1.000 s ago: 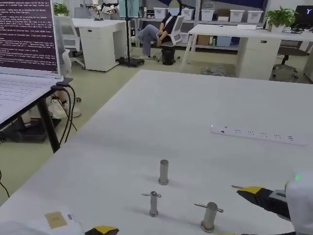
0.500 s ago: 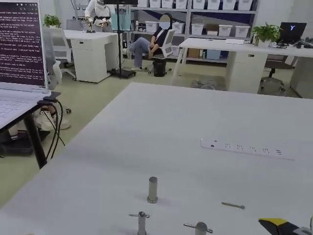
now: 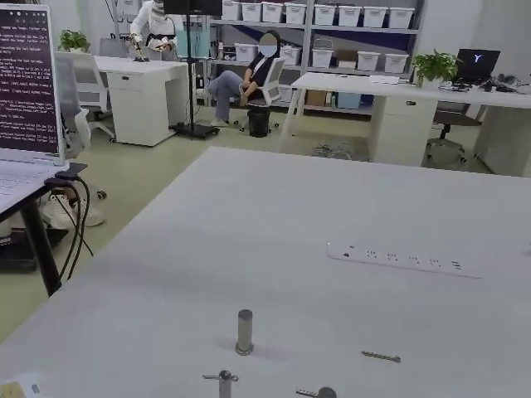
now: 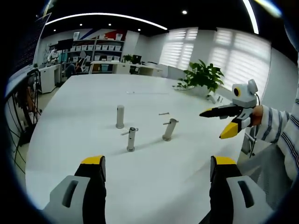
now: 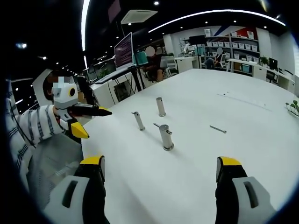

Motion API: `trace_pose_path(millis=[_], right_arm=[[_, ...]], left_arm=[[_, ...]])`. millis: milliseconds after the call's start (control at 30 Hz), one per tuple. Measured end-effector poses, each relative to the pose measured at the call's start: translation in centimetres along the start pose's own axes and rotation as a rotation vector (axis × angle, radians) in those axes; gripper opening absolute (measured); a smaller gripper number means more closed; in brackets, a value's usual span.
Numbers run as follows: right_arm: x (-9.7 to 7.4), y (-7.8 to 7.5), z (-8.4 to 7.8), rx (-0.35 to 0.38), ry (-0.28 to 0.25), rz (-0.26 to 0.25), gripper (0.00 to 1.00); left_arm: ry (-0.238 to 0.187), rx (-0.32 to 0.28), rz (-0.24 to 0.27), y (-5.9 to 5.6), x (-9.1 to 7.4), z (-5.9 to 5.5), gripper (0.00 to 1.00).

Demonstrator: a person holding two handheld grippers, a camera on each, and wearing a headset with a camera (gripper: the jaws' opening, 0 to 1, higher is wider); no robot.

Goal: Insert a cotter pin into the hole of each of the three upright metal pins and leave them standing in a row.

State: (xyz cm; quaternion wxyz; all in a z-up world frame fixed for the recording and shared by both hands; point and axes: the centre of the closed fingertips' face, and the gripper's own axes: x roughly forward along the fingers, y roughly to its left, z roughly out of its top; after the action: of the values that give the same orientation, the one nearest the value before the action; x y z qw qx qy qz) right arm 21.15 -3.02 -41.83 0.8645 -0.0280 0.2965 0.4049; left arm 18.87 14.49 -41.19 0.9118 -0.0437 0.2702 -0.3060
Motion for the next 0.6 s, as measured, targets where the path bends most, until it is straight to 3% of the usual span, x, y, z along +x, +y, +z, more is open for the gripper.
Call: trace_pose_path(millis=[267, 600], right_arm=[[-0.7, 0.2, -0.3, 0.009, 0.003, -0.007, 0.97], [-1.6, 0.0, -0.3, 0.023, -0.005, -0.024, 0.97]], left_arm=[[0.004, 0.051, -0.017, 1.1, 0.9, 2.2, 0.89], [0.017, 0.121, -0.02, 3.5, 2.9, 5.2, 0.86]])
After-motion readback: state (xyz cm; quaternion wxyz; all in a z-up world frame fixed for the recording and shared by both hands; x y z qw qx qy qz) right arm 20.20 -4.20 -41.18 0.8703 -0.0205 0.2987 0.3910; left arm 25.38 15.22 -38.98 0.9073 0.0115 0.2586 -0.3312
